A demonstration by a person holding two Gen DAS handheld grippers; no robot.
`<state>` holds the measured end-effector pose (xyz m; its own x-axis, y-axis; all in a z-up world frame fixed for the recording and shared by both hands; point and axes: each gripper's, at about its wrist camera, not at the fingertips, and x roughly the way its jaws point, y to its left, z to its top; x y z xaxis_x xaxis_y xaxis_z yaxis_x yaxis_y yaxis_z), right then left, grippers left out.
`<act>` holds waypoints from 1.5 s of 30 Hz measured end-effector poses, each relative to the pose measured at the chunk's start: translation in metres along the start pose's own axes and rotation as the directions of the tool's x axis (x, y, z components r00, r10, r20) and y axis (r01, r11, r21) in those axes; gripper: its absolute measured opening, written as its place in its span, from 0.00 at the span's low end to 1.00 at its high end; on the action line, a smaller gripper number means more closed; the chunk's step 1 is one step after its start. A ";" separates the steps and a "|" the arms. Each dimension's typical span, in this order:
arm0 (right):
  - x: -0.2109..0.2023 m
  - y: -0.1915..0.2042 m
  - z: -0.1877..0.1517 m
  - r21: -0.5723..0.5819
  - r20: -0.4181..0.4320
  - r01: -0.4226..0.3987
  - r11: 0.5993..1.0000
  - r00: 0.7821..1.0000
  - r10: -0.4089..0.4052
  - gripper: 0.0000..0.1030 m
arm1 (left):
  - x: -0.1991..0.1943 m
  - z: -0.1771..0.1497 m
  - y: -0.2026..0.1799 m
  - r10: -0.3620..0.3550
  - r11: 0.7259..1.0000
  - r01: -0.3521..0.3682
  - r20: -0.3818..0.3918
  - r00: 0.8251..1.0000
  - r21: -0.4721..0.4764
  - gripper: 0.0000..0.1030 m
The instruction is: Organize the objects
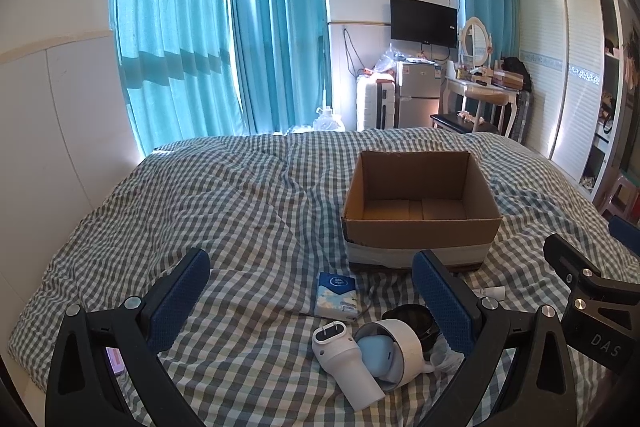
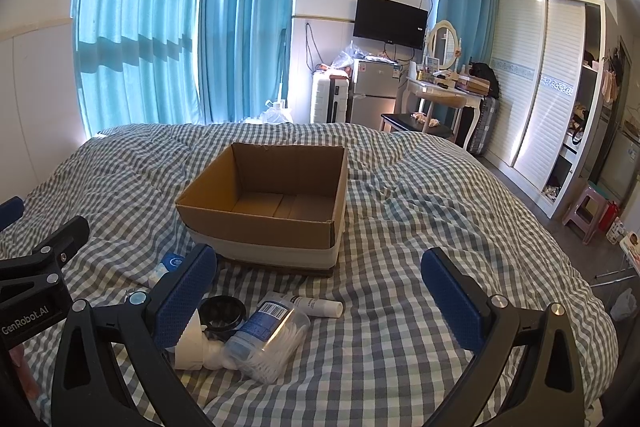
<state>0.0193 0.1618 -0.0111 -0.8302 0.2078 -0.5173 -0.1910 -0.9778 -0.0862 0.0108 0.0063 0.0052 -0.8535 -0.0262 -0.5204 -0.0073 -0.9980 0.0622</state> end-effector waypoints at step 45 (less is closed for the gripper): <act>0.064 -0.001 -0.051 -0.038 -0.202 0.010 0.999 0.979 -0.018 1.00 | 0.100 -0.082 -0.001 0.026 1.000 -0.019 -0.353 0.935 0.024 0.97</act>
<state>-0.0071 0.1746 -0.0876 -0.7037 0.2154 -0.6770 -0.1797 -0.9759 -0.1238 -0.0318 0.0005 -0.1164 -0.6144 -0.0704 -0.7859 -0.0040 -0.9957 0.0923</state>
